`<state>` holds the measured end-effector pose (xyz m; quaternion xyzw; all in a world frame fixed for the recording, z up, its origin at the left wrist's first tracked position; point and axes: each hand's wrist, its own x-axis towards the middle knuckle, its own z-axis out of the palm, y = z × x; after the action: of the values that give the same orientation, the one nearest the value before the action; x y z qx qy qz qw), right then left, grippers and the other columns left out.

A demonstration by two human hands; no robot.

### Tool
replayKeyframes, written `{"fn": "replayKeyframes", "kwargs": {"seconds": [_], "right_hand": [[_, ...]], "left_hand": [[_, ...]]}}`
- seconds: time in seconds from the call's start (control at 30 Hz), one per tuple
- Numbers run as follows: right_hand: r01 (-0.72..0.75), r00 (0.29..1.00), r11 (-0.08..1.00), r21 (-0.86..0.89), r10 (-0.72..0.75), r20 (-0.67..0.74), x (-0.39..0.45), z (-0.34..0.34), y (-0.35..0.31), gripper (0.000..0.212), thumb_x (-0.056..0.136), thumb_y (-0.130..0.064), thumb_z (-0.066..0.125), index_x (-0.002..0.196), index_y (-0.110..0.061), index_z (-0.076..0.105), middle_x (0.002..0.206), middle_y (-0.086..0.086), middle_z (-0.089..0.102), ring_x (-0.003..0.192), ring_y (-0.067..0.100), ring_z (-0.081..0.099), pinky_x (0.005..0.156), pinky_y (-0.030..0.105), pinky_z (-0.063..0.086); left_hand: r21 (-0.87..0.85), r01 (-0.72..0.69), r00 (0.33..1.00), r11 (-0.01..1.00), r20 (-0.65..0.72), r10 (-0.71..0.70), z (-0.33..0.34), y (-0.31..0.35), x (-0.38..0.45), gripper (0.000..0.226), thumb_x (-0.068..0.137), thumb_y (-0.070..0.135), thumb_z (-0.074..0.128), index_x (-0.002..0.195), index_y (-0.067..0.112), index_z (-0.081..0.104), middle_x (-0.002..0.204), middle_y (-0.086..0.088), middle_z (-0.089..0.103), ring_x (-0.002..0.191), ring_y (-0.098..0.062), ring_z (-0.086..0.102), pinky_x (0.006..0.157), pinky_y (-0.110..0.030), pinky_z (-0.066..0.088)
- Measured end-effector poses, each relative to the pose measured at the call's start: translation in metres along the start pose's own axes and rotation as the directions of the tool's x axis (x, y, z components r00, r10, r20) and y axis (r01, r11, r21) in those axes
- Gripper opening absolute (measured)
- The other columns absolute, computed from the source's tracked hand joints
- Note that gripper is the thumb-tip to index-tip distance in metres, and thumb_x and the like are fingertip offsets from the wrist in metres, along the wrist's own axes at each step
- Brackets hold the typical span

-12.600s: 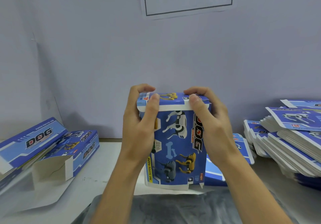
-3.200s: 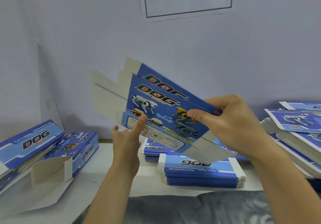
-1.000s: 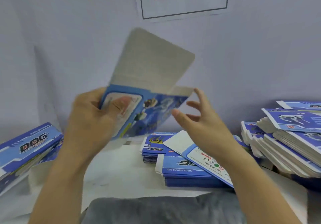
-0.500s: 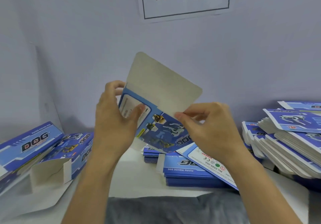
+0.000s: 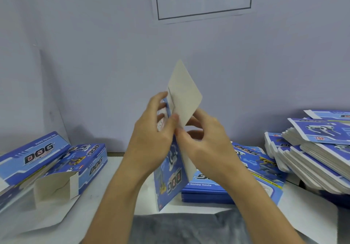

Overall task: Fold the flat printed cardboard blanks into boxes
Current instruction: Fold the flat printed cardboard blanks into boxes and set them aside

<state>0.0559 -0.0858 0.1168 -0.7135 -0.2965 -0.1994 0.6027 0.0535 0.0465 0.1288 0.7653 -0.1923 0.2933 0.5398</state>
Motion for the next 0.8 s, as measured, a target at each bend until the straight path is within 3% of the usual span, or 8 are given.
{"fn": "replayKeyframes", "kwargs": {"seconds": [0.1, 0.27, 0.33, 0.43, 0.53, 0.6, 0.73, 0.8], "right_hand": [[-0.014, 1.0, 1.0, 0.001, 0.014, 0.003, -0.001, -0.003, -0.002, 0.028, 0.094, -0.013, 0.057, 0.113, -0.031, 0.068, 0.099, -0.009, 0.075, 0.081, 0.013, 0.074, 0.067, 0.027, 0.061], [0.015, 0.999, 0.999, -0.028, -0.014, 0.05, -0.003, -0.006, -0.007, 0.03, 0.087, -0.006, 0.054, 0.098, -0.029, 0.071, 0.092, -0.015, 0.075, 0.083, 0.008, 0.073, 0.066, 0.023, 0.06], [0.027, 0.998, 0.997, -0.067, -0.024, 0.057, -0.002, -0.005, -0.008, 0.025, 0.085, -0.007, 0.054, 0.094, -0.024, 0.071, 0.088, -0.012, 0.075, 0.08, 0.01, 0.073, 0.064, 0.023, 0.059], [0.032, 0.999, 0.986, -0.166, -0.03, 0.017, 0.001, -0.012, -0.006, 0.021, 0.083, -0.011, 0.055, 0.091, -0.023, 0.07, 0.084, -0.012, 0.074, 0.076, 0.008, 0.071, 0.061, 0.022, 0.057], [0.008, 1.0, 0.978, -0.209, -0.014, -0.027, 0.003, -0.019, -0.003, 0.029, 0.087, -0.002, 0.054, 0.091, -0.026, 0.07, 0.083, -0.016, 0.073, 0.076, 0.002, 0.069, 0.059, 0.011, 0.052], [0.02, 0.996, 0.967, -0.255, -0.041, -0.075, 0.004, -0.019, -0.001, 0.027, 0.086, 0.001, 0.053, 0.09, -0.02, 0.069, 0.079, -0.019, 0.071, 0.077, 0.003, 0.068, 0.06, 0.007, 0.049], [0.042, 0.988, 0.946, -0.321, -0.087, -0.129, 0.003, -0.015, -0.001, 0.031, 0.087, 0.002, 0.056, 0.086, -0.027, 0.066, 0.074, -0.028, 0.066, 0.081, -0.003, 0.064, 0.06, 0.006, 0.049], [0.028, 0.989, 0.948, -0.317, -0.072, -0.128, 0.003, -0.012, -0.002, 0.032, 0.088, 0.002, 0.058, 0.093, -0.027, 0.069, 0.082, -0.024, 0.069, 0.085, -0.003, 0.064, 0.063, 0.007, 0.051]], "left_hand": [[0.061, -0.016, 1.0, 0.998, -0.006, 0.017, 0.003, -0.002, -0.001, 0.039, 0.1, 0.013, 0.056, 0.12, 0.046, 0.046, 0.11, 0.031, 0.059, 0.102, 0.014, 0.059, 0.073, -0.003, 0.047], [0.161, 0.023, 0.996, 0.987, -0.093, -0.008, 0.0, -0.007, 0.001, 0.055, 0.093, 0.013, 0.063, 0.138, 0.037, 0.042, 0.127, 0.011, 0.054, 0.112, -0.003, 0.056, 0.072, -0.008, 0.047], [0.186, 0.042, 0.993, 0.982, -0.12, -0.02, -0.001, -0.005, 0.0, 0.071, 0.088, 0.009, 0.066, 0.145, 0.038, 0.034, 0.131, 0.012, 0.048, 0.108, 0.001, 0.052, 0.071, -0.003, 0.044], [0.249, 0.073, 0.98, 0.966, -0.197, -0.023, -0.007, 0.0, 0.0, 0.09, 0.083, 0.008, 0.067, 0.155, 0.033, 0.019, 0.143, 0.015, 0.037, 0.123, -0.002, 0.039, 0.091, -0.008, 0.036], [0.249, 0.069, 0.981, 0.966, -0.191, -0.021, -0.012, 0.005, -0.001, 0.057, 0.074, 0.02, 0.057, 0.124, 0.042, 0.042, 0.126, 0.013, 0.053, 0.108, -0.007, 0.052, 0.091, -0.03, 0.046], [0.236, 0.079, 0.985, 0.968, -0.168, -0.04, -0.011, 0.007, -0.002, 0.038, 0.067, 0.025, 0.051, 0.1, 0.041, 0.041, 0.11, 0.005, 0.056, 0.098, -0.015, 0.055, 0.084, -0.036, 0.05], [0.26, 0.06, 0.973, 0.964, -0.231, 0.001, -0.009, 0.002, 0.0, 0.037, 0.076, 0.029, 0.062, 0.104, 0.032, 0.037, 0.108, 0.005, 0.053, 0.102, -0.024, 0.053, 0.073, -0.025, 0.042], [0.276, 0.056, 0.954, 0.959, -0.299, 0.03, -0.009, -0.001, 0.001, 0.038, 0.083, 0.014, 0.067, 0.104, 0.028, 0.038, 0.106, 0.005, 0.052, 0.101, -0.025, 0.053, 0.072, -0.025, 0.042]]}}
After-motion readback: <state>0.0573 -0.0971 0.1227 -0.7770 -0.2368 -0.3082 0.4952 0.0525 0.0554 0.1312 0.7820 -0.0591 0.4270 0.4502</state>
